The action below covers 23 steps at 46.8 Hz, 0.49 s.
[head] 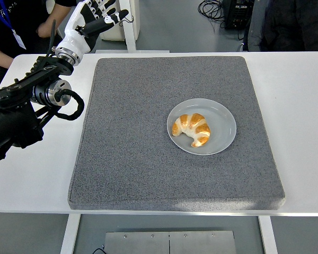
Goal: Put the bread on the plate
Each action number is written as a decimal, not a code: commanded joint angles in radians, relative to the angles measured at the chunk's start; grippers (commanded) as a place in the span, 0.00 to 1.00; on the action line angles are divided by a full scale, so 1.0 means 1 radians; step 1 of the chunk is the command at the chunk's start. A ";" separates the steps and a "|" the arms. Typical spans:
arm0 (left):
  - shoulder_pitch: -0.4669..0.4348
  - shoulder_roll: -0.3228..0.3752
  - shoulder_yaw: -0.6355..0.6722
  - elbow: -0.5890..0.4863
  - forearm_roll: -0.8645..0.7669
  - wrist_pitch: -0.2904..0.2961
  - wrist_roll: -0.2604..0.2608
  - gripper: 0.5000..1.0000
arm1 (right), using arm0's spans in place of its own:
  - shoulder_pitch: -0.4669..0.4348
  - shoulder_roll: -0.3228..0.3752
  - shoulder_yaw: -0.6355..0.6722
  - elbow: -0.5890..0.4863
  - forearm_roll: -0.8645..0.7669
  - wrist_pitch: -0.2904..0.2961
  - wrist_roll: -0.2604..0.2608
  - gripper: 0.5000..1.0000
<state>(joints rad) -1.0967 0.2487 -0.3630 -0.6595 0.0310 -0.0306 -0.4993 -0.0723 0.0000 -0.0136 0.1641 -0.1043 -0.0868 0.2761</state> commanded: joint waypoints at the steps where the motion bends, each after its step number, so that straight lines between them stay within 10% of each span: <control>1: 0.026 0.006 -0.031 0.000 0.000 0.000 0.004 0.93 | 0.000 0.000 0.000 0.000 0.000 0.001 0.000 1.00; 23: 0.123 -0.006 -0.100 0.000 0.000 -0.011 0.013 0.94 | 0.000 0.000 0.000 0.002 0.000 -0.001 0.000 1.00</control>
<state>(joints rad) -0.9793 0.2461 -0.4536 -0.6594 0.0306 -0.0413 -0.4859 -0.0722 0.0000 -0.0138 0.1651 -0.1043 -0.0867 0.2761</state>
